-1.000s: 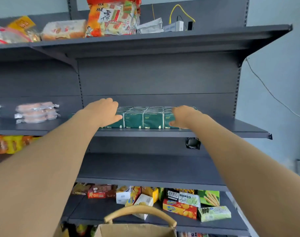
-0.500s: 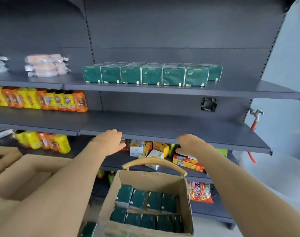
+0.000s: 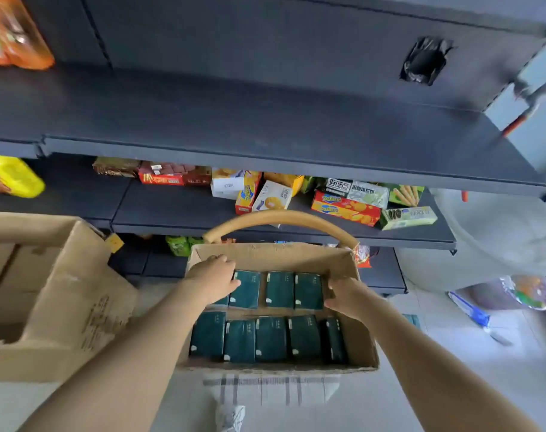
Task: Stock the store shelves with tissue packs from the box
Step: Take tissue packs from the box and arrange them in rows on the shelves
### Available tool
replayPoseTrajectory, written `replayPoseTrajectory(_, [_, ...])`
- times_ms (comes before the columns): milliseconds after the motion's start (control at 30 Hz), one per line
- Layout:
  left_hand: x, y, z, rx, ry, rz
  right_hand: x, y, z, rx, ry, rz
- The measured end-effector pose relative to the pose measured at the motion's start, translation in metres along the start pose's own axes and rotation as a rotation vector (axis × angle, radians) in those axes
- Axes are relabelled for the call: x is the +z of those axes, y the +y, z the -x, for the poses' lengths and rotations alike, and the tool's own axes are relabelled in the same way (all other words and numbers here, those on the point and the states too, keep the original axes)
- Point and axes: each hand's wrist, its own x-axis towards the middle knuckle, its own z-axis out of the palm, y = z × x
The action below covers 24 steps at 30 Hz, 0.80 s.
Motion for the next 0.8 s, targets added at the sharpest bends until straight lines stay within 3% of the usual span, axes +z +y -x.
replayPoseTrajectory(300, [0.112,-0.004,-0.055,0.042,-0.206,0.097,0.109,0.021,-0.063,0.166,-0.113,-0.106])
replayPoseTrajectory(800, [0.227,0.0,-0.095,-0.017,-0.213,0.237,0.194,0.03,-0.138,0.364,-0.043,0.056])
